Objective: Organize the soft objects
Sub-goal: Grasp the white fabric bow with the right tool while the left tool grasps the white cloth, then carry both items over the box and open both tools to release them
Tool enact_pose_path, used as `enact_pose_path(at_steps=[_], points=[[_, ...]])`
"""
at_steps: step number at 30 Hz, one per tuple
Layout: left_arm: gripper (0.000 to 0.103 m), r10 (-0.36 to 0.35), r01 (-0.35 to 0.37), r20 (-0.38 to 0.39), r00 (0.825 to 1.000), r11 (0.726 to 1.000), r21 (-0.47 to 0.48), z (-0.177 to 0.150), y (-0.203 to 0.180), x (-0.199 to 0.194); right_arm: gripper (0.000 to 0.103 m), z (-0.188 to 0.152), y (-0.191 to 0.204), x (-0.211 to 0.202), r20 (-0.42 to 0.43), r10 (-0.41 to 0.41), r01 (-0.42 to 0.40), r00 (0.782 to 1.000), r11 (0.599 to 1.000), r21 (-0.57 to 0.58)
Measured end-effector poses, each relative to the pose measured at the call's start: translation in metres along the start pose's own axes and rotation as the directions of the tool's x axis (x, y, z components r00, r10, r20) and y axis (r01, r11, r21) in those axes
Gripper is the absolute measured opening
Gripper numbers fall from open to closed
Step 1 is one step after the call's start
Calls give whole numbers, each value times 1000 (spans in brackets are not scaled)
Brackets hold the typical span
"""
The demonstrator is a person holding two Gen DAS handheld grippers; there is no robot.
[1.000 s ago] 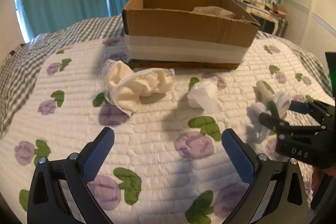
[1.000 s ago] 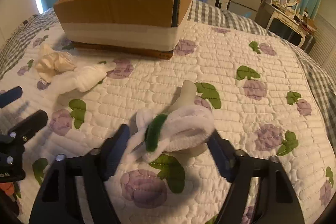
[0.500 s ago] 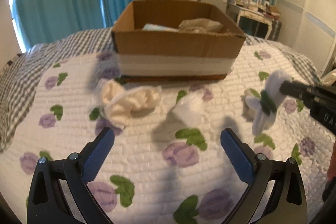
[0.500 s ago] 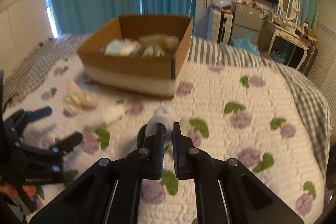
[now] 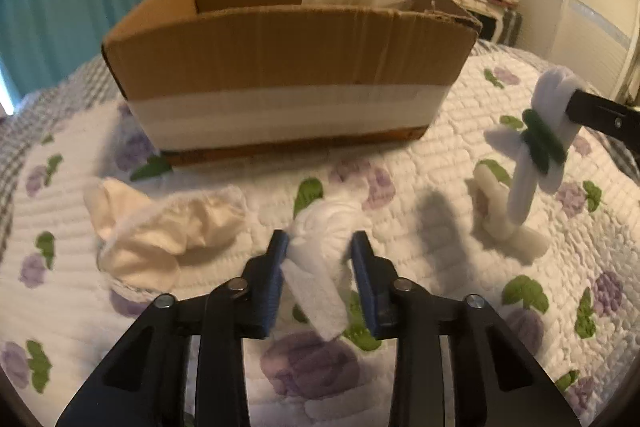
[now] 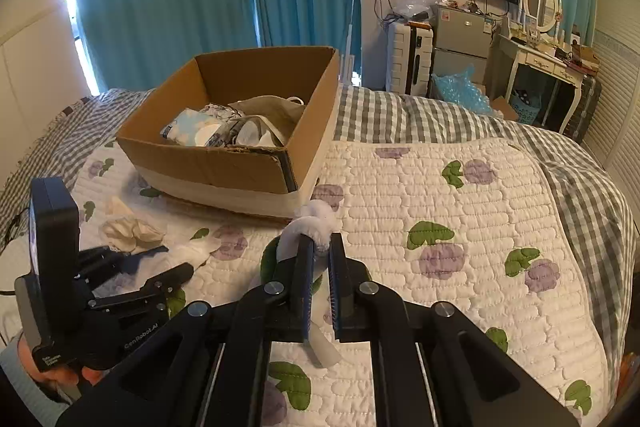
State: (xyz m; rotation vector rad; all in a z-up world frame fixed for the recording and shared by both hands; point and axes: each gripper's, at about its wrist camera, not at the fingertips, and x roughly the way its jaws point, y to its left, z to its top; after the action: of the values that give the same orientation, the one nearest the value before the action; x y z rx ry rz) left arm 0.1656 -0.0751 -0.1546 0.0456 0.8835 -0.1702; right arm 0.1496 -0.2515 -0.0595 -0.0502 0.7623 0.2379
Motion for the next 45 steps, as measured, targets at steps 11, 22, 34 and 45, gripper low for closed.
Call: enact_pose_path(at_steps=[11,22,34,45], points=[[26,-16,16,80,997,1000,0,-3,7,-66,7,2,9,-37,54,-3,3,999,1000,4],[26,5,-7,211,978,1000,7,30,18,-150,7,44,36,-107,184,56,-51,981,998,-34],[26,59,-73,322,945,997,29,93,33,-183,7,126,67,-109,259,106,-77,960,990,-119],[26,80,-89,281,956,996,20,151,57,-102,7,180,69,12,180,86,-67,980,992,-109]])
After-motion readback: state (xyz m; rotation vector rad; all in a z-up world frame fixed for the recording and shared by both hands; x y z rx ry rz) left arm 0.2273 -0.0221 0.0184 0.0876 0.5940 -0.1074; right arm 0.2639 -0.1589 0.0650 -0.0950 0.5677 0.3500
